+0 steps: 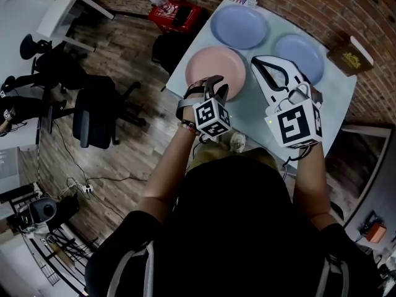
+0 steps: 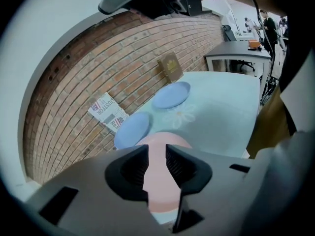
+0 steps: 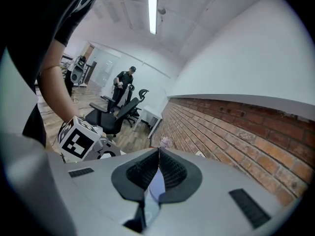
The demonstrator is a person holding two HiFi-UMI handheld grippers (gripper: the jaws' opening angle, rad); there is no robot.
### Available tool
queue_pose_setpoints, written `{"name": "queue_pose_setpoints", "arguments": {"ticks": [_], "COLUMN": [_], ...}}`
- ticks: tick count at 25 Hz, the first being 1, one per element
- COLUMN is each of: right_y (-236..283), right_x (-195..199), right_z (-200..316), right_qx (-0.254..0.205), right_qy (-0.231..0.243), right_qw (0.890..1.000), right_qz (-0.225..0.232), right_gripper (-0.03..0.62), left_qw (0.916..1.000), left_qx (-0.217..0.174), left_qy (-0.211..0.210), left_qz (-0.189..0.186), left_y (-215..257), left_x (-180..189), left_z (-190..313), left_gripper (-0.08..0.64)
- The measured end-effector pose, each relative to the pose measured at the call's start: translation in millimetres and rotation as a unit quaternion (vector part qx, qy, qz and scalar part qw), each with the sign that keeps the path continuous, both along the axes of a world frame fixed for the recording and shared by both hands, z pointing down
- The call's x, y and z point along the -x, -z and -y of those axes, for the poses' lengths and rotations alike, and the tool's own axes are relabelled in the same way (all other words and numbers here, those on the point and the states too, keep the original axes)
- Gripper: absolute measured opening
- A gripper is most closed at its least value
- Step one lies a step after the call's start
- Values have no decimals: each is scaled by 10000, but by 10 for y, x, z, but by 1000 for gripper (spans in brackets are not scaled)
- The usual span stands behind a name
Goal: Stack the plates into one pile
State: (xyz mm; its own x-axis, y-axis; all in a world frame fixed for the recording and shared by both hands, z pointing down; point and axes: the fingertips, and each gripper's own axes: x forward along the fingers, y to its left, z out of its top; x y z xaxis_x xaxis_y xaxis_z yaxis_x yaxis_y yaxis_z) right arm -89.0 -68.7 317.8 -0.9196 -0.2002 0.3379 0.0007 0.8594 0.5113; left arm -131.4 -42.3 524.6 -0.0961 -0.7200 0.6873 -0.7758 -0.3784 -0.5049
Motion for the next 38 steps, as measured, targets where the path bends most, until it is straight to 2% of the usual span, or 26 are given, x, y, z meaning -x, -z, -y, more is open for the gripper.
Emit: {"name": "queue_pose_setpoints", "arguments": {"ticks": [14,20,31,38], "right_y": [-70,-72,-95,-121], "right_x": [-71,-111,-166,-164], "right_z": [-50,-65,-48,-71], "right_qx": [36,42,19,36], "right_qy": [122,84,30,29], "right_qw": [9999,10000,10000,9999], "right_qz": [-18,-33,-78,-99], "right_gripper": [35,35,35,35], "left_qw": [9947,9909,9882,9846], "left_qx": [1015,1342,1508,1735], "left_qy": [-113,-81,-198,-125], "left_qz": [-137,-87,-198,-179], "left_y": [-819,-1084,-1137,-1344], "left_x": [-196,-146,-242,-215], "left_z": [-251,-367,-399,-428], "left_gripper": [146,146,146,146]}}
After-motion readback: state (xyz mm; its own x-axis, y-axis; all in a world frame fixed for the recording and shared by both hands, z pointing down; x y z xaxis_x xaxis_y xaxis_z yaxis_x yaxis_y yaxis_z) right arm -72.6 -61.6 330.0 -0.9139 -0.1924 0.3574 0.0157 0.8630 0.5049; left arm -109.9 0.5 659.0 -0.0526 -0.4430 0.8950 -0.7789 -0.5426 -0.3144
